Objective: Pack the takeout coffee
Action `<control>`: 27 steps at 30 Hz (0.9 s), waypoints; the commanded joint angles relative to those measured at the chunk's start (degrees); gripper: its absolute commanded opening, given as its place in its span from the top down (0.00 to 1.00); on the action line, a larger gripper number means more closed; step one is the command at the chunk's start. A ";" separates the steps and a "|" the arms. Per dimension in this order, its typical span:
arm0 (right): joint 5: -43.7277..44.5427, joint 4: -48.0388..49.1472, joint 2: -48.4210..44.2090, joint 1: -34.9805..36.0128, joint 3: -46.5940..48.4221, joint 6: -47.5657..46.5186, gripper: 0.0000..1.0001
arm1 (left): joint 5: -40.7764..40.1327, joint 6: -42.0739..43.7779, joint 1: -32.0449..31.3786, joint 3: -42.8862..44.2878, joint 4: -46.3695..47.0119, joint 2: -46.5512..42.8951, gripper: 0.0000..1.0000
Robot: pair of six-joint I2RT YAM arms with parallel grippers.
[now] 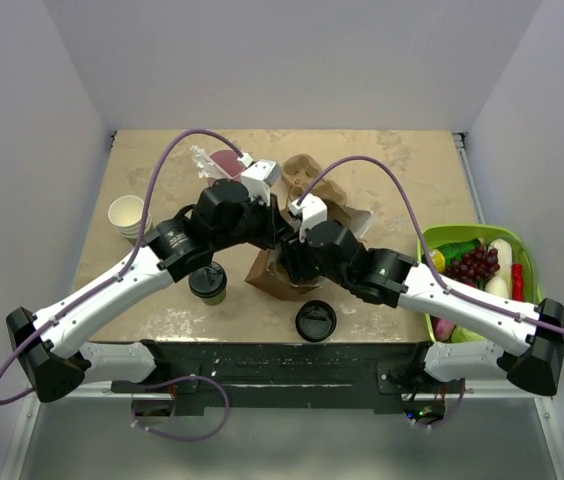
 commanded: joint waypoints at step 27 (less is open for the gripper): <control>5.76 2.40 -12.01 -0.20 -0.71 3.68 0.30 | 3.16 4.17 -0.13 -5.63 9.41 -4.95 1.00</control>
